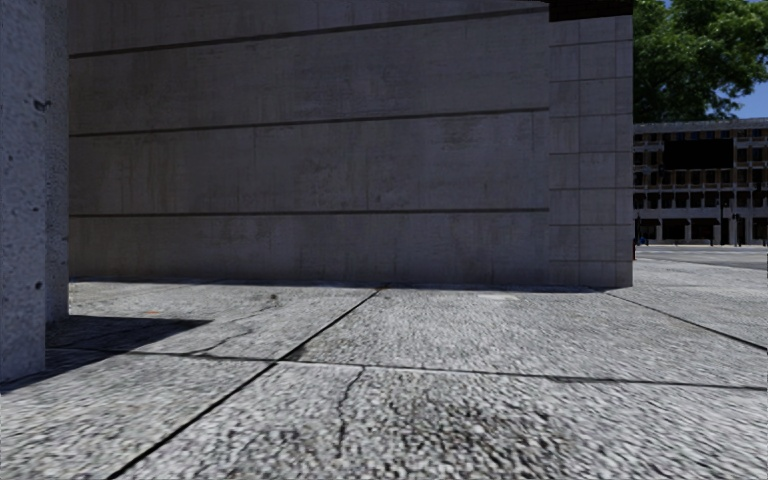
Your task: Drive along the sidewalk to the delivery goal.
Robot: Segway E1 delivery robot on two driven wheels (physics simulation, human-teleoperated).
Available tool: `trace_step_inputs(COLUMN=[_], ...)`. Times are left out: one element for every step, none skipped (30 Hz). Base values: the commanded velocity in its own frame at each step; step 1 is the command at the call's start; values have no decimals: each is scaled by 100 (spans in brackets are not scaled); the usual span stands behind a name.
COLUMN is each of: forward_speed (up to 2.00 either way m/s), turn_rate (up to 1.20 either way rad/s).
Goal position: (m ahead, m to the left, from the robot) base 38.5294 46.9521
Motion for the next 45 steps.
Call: trace_step_inputs(forward_speed=[200,200,200,200,200,200,200,200,200,200,200,200,200,200,200,200,200,200,200,200,200,200,200,200,200,200,200,200,200,200,200,200,200,200,200,200,200,200,200,200,200,200,200,200,200], turn_rate=[33,34,35,35,35,37,39,40,40,41,45,47,48,48,48,48,48,48,48,48,48,48,48,48,48,48,48,48,50,50,50,51,57,57,57,57,57,57,57,57,57,57,57,57,57])
